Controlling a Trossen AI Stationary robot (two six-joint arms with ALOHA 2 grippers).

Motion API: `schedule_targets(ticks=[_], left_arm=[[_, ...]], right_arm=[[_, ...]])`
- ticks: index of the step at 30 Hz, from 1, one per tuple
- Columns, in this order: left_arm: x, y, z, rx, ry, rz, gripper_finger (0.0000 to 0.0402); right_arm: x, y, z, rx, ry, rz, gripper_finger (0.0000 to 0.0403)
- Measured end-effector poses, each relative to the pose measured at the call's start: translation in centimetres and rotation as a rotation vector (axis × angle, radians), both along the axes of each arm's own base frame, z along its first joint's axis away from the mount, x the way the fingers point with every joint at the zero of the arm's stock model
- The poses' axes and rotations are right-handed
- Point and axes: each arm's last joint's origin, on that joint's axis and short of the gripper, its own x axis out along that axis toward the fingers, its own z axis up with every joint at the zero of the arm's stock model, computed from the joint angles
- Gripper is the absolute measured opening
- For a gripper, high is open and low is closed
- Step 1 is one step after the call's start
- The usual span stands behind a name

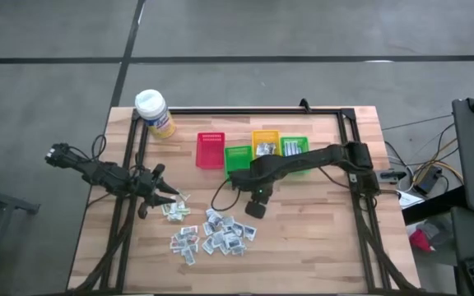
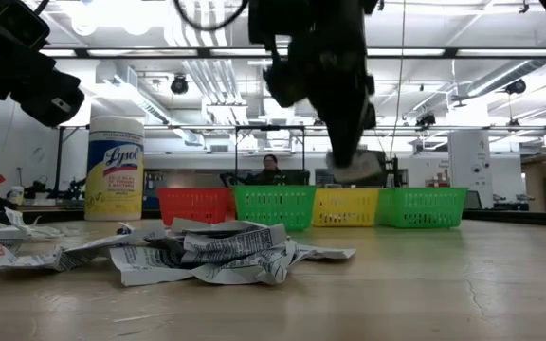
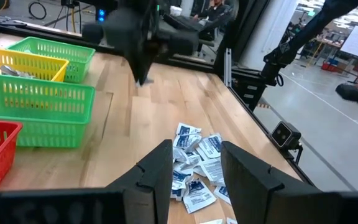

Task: Pick & Place First Aid Supplies
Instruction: Put the alcohol pad into the yellow basket

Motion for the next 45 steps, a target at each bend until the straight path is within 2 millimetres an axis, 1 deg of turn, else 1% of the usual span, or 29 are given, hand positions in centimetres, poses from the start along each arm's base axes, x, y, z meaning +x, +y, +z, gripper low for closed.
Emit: schedule_targets(ticks=[4,6,9,16,18,22,24,28,32,39,45], left_arm=[[0.0,0.0,0.0,-0.002,0.000,0.000,0.0131],[0.0,0.0,0.0,-0.003,-0.002,0.000,0.0131],[0.0,0.0,0.0,-0.004,-0.003,0.000,0.0131],[0.0,0.0,0.0,-0.004,-0.003,0.001,0.0131],[0.0,0.0,0.0,-0.004,-0.003,0.000,0.0131],[0.0,0.0,0.0,-0.004,-0.002,0.000,0.0131],[0.0,0.0,0.0,-0.004,-0.003,0.000,0.0131],[0.0,0.0,0.0,-0.004,-0.002,0.000,0.0131],[0.0,0.0,0.0,-0.004,-0.002,0.000,0.0131],[0.0,0.0,0.0,-0.020,0.002,0.003,0.0131],[0.0,0.0,0.0,-0.026,0.004,0.005,0.0131]], right_arm=[[-0.2,-0.6,2.2,-0.004,-0.045,0.010,0.0009],[-0.4,-1.0,3.6,-0.022,-0.089,0.006,0.0009],[-1.2,-1.9,5.8,-0.067,-0.152,-0.014,0.0009],[-3.5,-4.4,10.0,-0.221,-0.265,-0.100,0.0009],[-4.0,-5.1,10.9,-0.263,-0.287,-0.127,0.0008],[-4.8,-6.1,11.9,-0.360,-0.310,-0.152,0.0008],[-5.0,-6.4,12.2,-0.423,-0.315,-0.147,0.0008],[-5.0,-7.2,12.2,-0.538,-0.299,-0.169,0.0008],[-4.8,-7.6,11.9,-0.614,-0.271,-0.122,0.0008],[-3.8,-8.6,10.2,-0.673,-0.198,-0.043,0.0008],[-2.7,-9.9,7.7,-0.678,-0.101,0.058,0.0008]])
